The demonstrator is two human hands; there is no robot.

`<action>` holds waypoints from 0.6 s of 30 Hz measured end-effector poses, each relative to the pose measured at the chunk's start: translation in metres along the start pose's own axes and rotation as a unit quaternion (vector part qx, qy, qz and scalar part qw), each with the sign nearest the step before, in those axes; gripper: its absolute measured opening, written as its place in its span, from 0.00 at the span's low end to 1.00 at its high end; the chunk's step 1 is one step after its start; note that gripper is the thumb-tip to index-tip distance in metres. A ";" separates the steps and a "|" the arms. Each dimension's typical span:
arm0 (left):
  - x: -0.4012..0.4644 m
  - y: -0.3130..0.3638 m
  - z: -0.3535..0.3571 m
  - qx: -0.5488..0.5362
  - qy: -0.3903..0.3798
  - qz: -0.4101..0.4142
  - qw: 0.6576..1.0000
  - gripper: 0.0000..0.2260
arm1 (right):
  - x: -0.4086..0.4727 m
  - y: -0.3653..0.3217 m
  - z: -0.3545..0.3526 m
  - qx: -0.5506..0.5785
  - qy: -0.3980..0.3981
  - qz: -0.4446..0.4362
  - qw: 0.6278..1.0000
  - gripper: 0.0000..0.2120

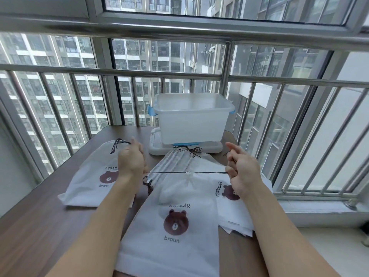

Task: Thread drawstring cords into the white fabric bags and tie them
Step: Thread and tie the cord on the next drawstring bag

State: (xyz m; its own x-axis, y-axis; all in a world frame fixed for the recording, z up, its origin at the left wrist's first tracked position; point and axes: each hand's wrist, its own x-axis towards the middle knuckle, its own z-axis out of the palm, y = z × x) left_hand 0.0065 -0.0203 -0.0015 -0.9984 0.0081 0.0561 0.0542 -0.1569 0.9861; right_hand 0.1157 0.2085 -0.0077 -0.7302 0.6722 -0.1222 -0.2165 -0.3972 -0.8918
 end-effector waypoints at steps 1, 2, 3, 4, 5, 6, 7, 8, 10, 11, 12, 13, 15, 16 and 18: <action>-0.005 -0.001 0.002 0.089 -0.008 0.046 0.995 0.20 | -0.004 -0.001 0.002 -0.075 -0.013 -0.034 0.997 0.13; -0.009 -0.003 0.005 0.164 -0.022 0.089 0.982 0.14 | -0.007 0.000 0.004 -0.159 -0.032 -0.071 0.984 0.12; -0.014 -0.005 0.008 0.211 -0.048 0.116 0.969 0.08 | -0.011 0.000 0.006 -0.245 -0.057 -0.109 0.962 0.09; -0.019 -0.007 0.010 0.243 -0.076 0.130 0.958 0.09 | -0.015 0.000 0.007 -0.325 -0.085 -0.136 0.932 0.06; -0.020 -0.010 0.010 0.278 -0.103 0.151 0.943 0.15 | -0.018 0.002 0.008 -0.399 -0.113 -0.151 0.897 0.05; -0.020 -0.012 0.009 0.328 -0.132 0.176 0.919 0.19 | -0.020 0.005 0.008 -0.470 -0.136 -0.160 0.857 0.07; -0.019 -0.014 0.008 0.381 -0.152 0.200 0.890 0.19 | -0.021 0.007 0.009 -0.534 -0.150 -0.169 0.815 0.09; -0.018 -0.014 0.007 0.425 -0.167 0.221 0.862 0.16 | -0.022 0.009 0.010 -0.583 -0.158 -0.183 0.776 0.12; -0.016 -0.014 0.004 0.487 -0.180 0.246 0.818 0.07 | -0.022 0.010 0.011 -0.619 -0.173 -0.200 0.739 0.16; -0.014 -0.015 0.004 0.508 -0.188 0.257 0.801 0.10 | -0.021 0.010 0.010 -0.615 -0.183 -0.199 0.741 0.17; -0.013 -0.017 0.003 0.523 -0.196 0.264 0.786 0.13 | -0.020 0.010 0.009 -0.607 -0.193 -0.193 0.747 0.18; -0.011 -0.018 0.004 0.529 -0.205 0.268 0.779 0.15 | -0.020 0.011 0.008 -0.597 -0.201 -0.186 0.754 0.19; -0.008 -0.020 0.004 0.509 -0.235 0.268 0.783 0.17 | -0.019 0.012 0.008 -0.582 -0.216 -0.176 0.764 0.21; -0.007 -0.021 0.005 0.486 -0.258 0.265 0.792 0.17 | -0.019 0.013 0.008 -0.580 -0.222 -0.176 0.764 0.20; -0.008 -0.023 0.007 0.434 -0.292 0.260 0.812 0.16 | -0.019 0.013 0.010 -0.573 -0.232 -0.179 0.766 0.18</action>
State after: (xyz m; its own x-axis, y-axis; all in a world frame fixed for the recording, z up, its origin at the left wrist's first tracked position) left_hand 0.0135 -0.0097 -0.0238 -0.6721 0.6705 0.3142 0.7102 0.4636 0.5298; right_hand 0.1199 0.1845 -0.0128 -0.9661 0.2100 0.1502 0.0596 0.7475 -0.6616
